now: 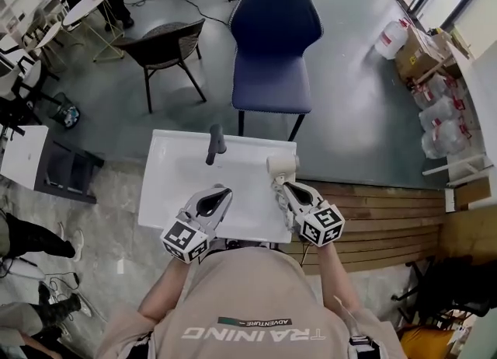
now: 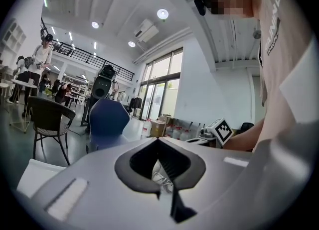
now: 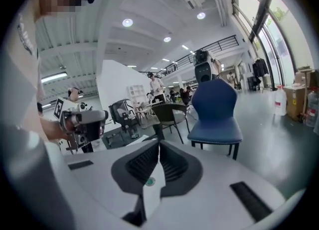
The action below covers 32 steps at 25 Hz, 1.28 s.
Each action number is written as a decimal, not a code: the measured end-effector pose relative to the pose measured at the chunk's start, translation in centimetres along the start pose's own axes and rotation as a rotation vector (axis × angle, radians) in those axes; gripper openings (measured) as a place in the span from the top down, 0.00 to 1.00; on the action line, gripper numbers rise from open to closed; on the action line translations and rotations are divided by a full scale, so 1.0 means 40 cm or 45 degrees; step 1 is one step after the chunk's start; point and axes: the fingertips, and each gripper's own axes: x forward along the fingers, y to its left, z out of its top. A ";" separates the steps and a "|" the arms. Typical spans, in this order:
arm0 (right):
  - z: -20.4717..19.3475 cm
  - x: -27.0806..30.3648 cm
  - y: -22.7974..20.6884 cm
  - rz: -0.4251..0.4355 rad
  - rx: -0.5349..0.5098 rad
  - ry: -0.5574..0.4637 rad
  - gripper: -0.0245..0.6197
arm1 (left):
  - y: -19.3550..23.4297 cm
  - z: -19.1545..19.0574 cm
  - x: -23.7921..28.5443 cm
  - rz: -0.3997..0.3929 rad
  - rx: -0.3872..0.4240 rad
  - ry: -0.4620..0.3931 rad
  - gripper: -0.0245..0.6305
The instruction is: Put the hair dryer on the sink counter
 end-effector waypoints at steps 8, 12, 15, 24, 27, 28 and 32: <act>0.148 -0.070 0.090 0.135 -0.182 -0.147 0.95 | -0.077 0.044 0.022 -0.004 0.110 -0.037 0.95; 0.213 -0.103 0.125 0.165 -0.239 -0.214 0.95 | -0.100 0.095 0.033 0.006 0.152 -0.090 0.95; 0.263 -0.127 0.149 0.169 -0.284 -0.280 0.95 | -0.114 0.126 0.043 -0.019 0.166 -0.118 0.95; 0.326 -0.193 0.200 0.122 -0.345 -0.343 0.95 | -0.149 0.168 0.061 -0.046 0.181 -0.152 0.95; 0.330 -0.206 0.205 0.096 -0.335 -0.359 0.95 | -0.148 0.183 0.053 -0.046 0.191 -0.172 0.95; 0.332 -0.210 0.205 0.090 -0.329 -0.366 0.95 | -0.148 0.186 0.052 -0.053 0.200 -0.173 0.95; 0.339 -0.227 0.197 0.068 -0.311 -0.381 0.95 | -0.154 0.199 0.059 -0.070 0.218 -0.168 0.95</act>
